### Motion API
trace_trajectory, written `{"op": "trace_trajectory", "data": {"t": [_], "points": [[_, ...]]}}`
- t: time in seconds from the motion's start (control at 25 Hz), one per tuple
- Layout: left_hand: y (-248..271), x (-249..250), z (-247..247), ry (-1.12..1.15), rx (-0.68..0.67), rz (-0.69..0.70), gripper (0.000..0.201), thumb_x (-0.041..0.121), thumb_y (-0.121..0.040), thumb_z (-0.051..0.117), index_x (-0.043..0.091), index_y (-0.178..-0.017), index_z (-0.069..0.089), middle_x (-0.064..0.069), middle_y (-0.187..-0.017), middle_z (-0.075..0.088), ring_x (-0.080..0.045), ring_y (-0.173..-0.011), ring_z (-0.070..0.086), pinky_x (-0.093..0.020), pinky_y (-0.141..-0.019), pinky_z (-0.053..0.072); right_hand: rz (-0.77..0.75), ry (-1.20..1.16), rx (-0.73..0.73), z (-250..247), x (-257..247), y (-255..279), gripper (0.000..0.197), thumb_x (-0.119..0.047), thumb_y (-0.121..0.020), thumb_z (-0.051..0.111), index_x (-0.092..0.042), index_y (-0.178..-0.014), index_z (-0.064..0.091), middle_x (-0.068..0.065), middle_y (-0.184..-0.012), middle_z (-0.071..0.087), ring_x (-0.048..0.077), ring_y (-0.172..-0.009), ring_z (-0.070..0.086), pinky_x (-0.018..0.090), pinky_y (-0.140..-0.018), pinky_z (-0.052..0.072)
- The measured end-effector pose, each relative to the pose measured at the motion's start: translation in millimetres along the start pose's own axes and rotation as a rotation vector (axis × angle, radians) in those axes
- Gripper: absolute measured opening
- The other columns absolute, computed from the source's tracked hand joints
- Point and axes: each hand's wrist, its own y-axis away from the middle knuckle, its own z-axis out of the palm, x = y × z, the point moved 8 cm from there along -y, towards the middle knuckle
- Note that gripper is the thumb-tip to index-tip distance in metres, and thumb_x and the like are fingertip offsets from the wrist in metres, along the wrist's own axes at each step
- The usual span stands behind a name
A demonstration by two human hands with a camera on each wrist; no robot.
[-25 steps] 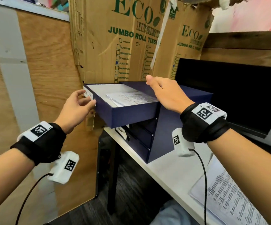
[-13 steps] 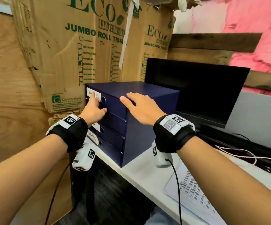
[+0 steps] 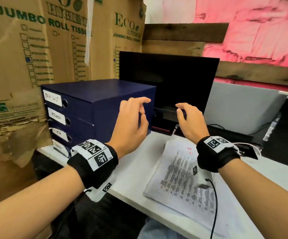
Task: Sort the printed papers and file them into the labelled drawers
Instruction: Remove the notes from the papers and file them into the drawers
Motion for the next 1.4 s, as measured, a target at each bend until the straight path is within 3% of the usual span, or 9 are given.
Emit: {"op": "trace_trajectory", "data": {"t": [0.28,0.52,0.6,0.76,0.96,1.04,1.12,1.28,1.4], "points": [[11,-49,167,-0.014,-0.368,-0.164,0.031,0.017,-0.096,0.044,0.017,-0.126,0.05,0.004,-0.104,0.05,-0.018,-0.106,0.038,-0.033,-0.093,0.041,0.071,0.278,0.098,-42,88,34,0.025,-0.011,-0.093,0.047,-0.011,-0.109,0.067,0.007,-0.105,0.068,0.027,-0.106,0.055,0.039,-0.091,0.043],[26,-93,226,-0.161,-0.448,-0.308,0.036,0.034,-0.098,0.042,0.017,-0.129,0.051,-0.006,-0.126,0.043,-0.022,-0.119,0.03,-0.034,-0.102,0.034,0.139,0.311,0.122,-11,116,36,0.022,-0.01,-0.089,0.052,-0.012,-0.105,0.067,0.005,-0.102,0.066,0.025,-0.109,0.054,0.038,-0.095,0.044],[37,-99,244,-0.202,-0.578,-0.317,0.038,0.033,-0.098,0.043,0.018,-0.133,0.047,-0.004,-0.132,0.04,-0.02,-0.125,0.027,-0.032,-0.105,0.033,0.213,0.335,-0.07,21,134,48,0.024,-0.016,-0.091,0.051,-0.013,-0.112,0.063,0.006,-0.11,0.064,0.025,-0.111,0.052,0.036,-0.097,0.042],[56,-105,269,-0.233,-0.826,-0.329,0.047,0.029,-0.098,0.042,0.015,-0.143,0.035,-0.006,-0.14,0.038,-0.022,-0.132,0.024,-0.033,-0.111,0.028,0.497,0.394,-0.787,93,169,97,0.053,-0.043,-0.096,0.048,-0.01,-0.137,0.039,0.014,-0.137,0.045,0.033,-0.126,0.042,0.041,-0.105,0.037],[62,-108,269,-0.188,-0.883,-0.423,0.045,0.027,-0.102,0.032,0.013,-0.145,0.033,-0.007,-0.141,0.039,-0.023,-0.134,0.023,-0.035,-0.11,0.029,0.518,0.35,-0.703,90,165,89,0.059,-0.036,-0.093,0.059,-0.014,-0.141,0.034,0.012,-0.138,0.039,0.031,-0.127,0.039,0.04,-0.102,0.039],[59,-107,265,-0.167,-0.84,-0.444,0.041,0.029,-0.103,0.027,0.013,-0.137,0.044,-0.008,-0.131,0.047,-0.024,-0.127,0.03,-0.036,-0.105,0.033,0.5,0.349,-0.625,83,165,85,0.045,-0.024,-0.093,0.06,-0.015,-0.133,0.043,0.011,-0.13,0.046,0.031,-0.121,0.044,0.038,-0.096,0.043],[54,-105,261,-0.139,-0.791,-0.474,0.044,0.037,-0.103,0.022,0.012,-0.104,0.059,-0.006,-0.108,0.055,-0.024,-0.114,0.038,-0.034,-0.096,0.035,0.47,0.353,-0.528,75,164,78,0.024,-0.012,-0.093,0.055,-0.014,-0.117,0.057,0.01,-0.117,0.056,0.029,-0.11,0.053,0.036,-0.086,0.049],[52,-106,256,-0.051,-0.714,-0.551,0.071,0.054,-0.099,0.017,0.007,-0.063,0.057,0.0,-0.076,0.059,-0.02,-0.094,0.048,-0.035,-0.09,0.04,0.541,0.292,-0.548,69,169,82,0.02,-0.004,-0.088,0.055,-0.016,-0.094,0.07,0.006,-0.102,0.067,0.026,-0.093,0.063,0.033,-0.078,0.054],[58,-112,261,-0.079,-0.768,-0.576,0.062,0.048,-0.1,0.035,0.009,-0.052,0.044,0.001,-0.057,0.051,-0.014,-0.058,0.047,-0.028,-0.06,0.042,0.576,0.221,-0.55,66,171,86,0.013,-0.01,-0.084,0.065,-0.021,-0.085,0.061,0.003,-0.101,0.065,0.024,-0.092,0.062,0.033,-0.079,0.053]]}}
